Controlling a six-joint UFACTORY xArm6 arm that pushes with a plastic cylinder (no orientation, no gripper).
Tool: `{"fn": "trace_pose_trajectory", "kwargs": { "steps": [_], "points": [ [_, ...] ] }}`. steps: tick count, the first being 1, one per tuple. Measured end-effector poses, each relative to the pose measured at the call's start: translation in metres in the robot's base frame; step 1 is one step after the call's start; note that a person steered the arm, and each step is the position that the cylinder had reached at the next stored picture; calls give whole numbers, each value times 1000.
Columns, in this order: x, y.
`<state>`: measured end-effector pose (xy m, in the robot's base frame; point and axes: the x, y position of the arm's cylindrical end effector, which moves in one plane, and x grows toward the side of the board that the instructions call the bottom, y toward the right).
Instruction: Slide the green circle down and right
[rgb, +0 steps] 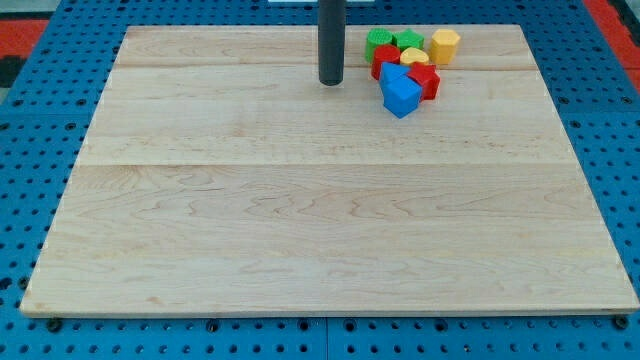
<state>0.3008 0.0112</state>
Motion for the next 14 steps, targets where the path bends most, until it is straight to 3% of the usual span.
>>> {"fn": "trace_pose_trajectory", "kwargs": {
  "steps": [1,2,4,5,6,10,11,14],
  "points": [
    [-1,0],
    [-52,0],
    [-103,-15],
    [-104,57],
    [-104,81],
    [-86,23],
    [-24,-1],
    [-36,15]
  ]
}}
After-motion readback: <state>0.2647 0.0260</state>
